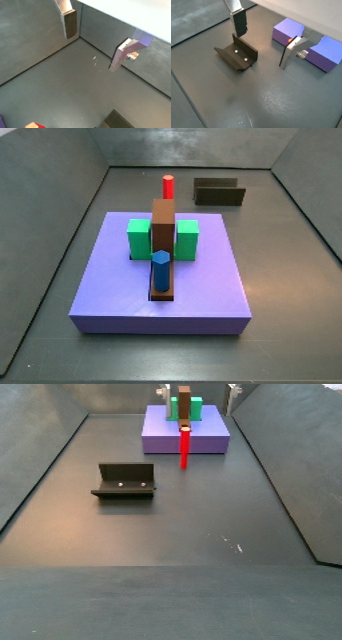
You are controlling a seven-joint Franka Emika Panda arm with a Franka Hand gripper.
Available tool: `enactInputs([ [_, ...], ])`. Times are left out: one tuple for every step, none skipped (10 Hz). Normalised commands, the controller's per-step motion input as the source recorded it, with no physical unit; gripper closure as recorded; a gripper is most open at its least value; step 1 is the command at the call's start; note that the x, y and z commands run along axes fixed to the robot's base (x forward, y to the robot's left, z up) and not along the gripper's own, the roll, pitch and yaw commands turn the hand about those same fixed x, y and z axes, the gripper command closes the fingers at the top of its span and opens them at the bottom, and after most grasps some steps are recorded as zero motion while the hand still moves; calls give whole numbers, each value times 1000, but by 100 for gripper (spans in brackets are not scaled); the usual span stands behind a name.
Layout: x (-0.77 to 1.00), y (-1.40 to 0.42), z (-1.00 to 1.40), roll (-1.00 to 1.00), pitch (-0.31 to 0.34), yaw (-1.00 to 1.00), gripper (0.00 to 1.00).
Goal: Pick up the red object. Move up. Move to above the board. Insert the red object.
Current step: Pick up the red object.
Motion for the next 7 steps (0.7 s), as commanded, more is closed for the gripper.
enactInputs([
  [-14, -37, 0, 0, 0, 0, 0],
  [17, -223, 0, 0, 0, -6, 0],
  [0, -449, -220, -51, -39, 0, 0],
  [-77, -971, -266, 59, -57, 134, 0],
  [17, -1000, -357, 0, 0, 57, 0],
  [60, -520, -320, -189, 0, 0, 0],
  [23, -329, -334, -257, 0, 0, 0],
])
